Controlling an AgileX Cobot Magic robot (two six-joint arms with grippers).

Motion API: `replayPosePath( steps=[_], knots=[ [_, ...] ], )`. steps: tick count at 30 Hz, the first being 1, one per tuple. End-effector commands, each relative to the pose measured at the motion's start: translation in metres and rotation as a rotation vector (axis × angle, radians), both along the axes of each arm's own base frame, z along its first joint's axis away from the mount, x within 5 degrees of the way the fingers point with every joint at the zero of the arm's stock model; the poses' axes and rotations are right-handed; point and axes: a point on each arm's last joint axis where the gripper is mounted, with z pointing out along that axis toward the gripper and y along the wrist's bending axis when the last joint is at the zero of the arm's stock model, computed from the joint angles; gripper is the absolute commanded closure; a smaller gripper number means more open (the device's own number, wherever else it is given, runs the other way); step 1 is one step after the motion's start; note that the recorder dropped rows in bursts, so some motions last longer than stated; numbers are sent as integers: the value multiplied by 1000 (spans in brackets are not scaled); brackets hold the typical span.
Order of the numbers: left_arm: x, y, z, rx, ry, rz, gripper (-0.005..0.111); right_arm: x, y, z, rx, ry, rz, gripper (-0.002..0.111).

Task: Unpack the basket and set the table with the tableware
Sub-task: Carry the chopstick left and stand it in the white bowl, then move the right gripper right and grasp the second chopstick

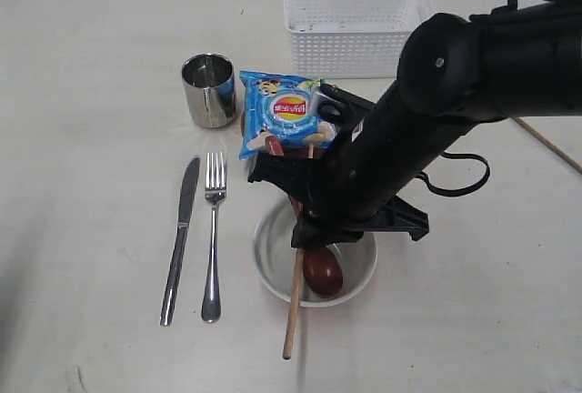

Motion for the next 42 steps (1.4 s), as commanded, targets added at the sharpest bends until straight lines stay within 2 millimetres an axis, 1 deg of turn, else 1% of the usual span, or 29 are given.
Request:
replayPosePath(
  steps=[1,3,4,8,11,13,16,19,20,22,23,25,26,29,30,32,33,35,37,39,40,42],
  knots=[
    [0,0,0,-17,-7,4,107,0,1,-2,-2,-9,15,77],
    [0,0,0,-17,-7,4,107,1,1,-1,3,-20,11,65],
    [0,0,0,-17,-7,4,107,1,1,-1,4,-24,9,61],
    [0,0,0,-17,-7,4,107,3,2,1,12,-43,8,60],
    [0,0,0,-17,-7,4,107,8,4,8,5,-73,61,60],
    [0,0,0,-17,-7,4,107,12,5,17,-16,-101,114,60],
    [0,0,0,-17,-7,4,107,22,5,40,-45,-159,157,60],
    [0,0,0,-17,-7,4,107,33,-5,66,-64,-194,152,60],
    [0,0,0,-17,-7,4,107,40,-14,78,-67,-216,133,60],
    [0,0,0,-17,-7,4,107,48,-31,95,-86,-250,105,60],
    [0,0,0,-17,-7,4,107,55,-47,105,-105,-270,71,60],
    [0,0,0,-17,-7,4,107,62,-72,118,-146,-306,22,60],
    [0,0,0,-17,-7,4,107,67,-92,124,-180,-326,-4,60],
    [0,0,0,-17,-7,4,107,77,-144,128,-293,-330,-60,60],
    [0,0,0,-17,-7,4,107,79,-158,127,-328,-325,-63,60],
    [0,0,0,-17,-7,4,107,86,-191,123,-393,-309,-87,60],
    [0,0,0,-17,-7,4,107,89,-203,118,-405,-291,-94,60],
    [0,0,0,-17,-7,4,107,99,-232,103,-427,-239,-116,60],
    [0,0,0,-17,-7,4,107,109,-253,86,-438,-189,-105,60],
    [0,0,0,-17,-7,4,107,121,-270,65,-442,-144,-42,60],
    [0,0,0,-17,-7,4,107,126,-274,58,-442,-139,21,60],
    [0,0,0,-17,-7,4,107,135,-276,37,-436,-111,165,60]
  ],
)
